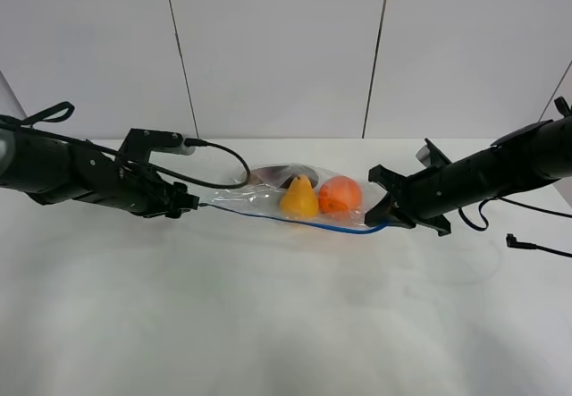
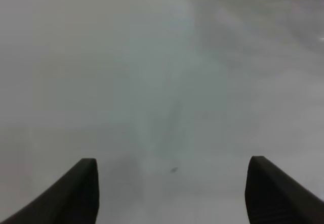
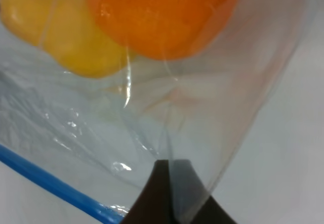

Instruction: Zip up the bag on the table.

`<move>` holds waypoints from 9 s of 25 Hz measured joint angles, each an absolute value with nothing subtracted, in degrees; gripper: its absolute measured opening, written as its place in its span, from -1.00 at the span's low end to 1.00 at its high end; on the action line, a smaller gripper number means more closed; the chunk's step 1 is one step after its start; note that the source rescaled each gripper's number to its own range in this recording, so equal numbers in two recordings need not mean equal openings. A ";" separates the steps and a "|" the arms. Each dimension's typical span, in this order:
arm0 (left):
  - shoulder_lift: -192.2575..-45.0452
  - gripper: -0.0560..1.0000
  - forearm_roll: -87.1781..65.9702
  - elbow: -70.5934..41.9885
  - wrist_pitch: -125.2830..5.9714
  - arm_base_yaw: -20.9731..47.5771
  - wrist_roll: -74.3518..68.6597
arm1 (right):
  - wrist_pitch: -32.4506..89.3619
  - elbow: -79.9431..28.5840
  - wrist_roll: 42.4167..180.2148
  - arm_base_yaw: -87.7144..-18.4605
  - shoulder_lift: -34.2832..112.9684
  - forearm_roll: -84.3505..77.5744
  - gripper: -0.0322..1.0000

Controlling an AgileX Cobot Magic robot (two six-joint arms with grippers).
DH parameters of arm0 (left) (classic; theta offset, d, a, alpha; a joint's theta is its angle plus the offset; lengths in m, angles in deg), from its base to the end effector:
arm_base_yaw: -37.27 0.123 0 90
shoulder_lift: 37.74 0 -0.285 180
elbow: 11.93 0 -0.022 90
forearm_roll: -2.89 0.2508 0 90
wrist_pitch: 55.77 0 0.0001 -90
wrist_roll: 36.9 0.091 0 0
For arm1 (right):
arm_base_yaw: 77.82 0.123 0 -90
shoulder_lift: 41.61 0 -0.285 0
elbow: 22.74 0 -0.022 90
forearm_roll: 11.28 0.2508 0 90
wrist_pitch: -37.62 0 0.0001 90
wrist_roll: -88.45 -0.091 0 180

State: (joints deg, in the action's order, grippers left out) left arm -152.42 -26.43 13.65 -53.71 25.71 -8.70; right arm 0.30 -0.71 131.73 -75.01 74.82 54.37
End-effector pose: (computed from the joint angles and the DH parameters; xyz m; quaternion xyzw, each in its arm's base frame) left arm 0.3496 -0.0699 0.1350 0.0821 0.9314 -0.0309 0.3533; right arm 0.3377 0.0670 0.1359 0.0566 0.9366 0.3123 0.1481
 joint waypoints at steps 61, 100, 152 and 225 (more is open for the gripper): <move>-77.83 0.38 -23.96 29.50 -74.72 39.65 -1.05 | -1.47 -0.71 131.73 -75.19 74.82 48.68 -0.94; -45.07 0.38 -3.13 36.33 -118.53 39.65 -32.12 | -0.85 -0.71 131.78 -75.19 74.82 45.79 -0.94; -45.07 0.38 -3.75 37.24 -117.43 39.65 -31.84 | 1.11 -0.71 131.78 -75.19 74.82 45.75 0.98; -45.07 0.38 -3.75 37.24 -117.24 39.65 -31.84 | -27.26 -6.18 85.61 -75.19 -21.21 -8.39 1.00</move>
State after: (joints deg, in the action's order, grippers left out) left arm -45.07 -3.75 37.24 -117.24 39.65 -31.84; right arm -27.26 -6.18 85.61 -75.19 -21.21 -8.39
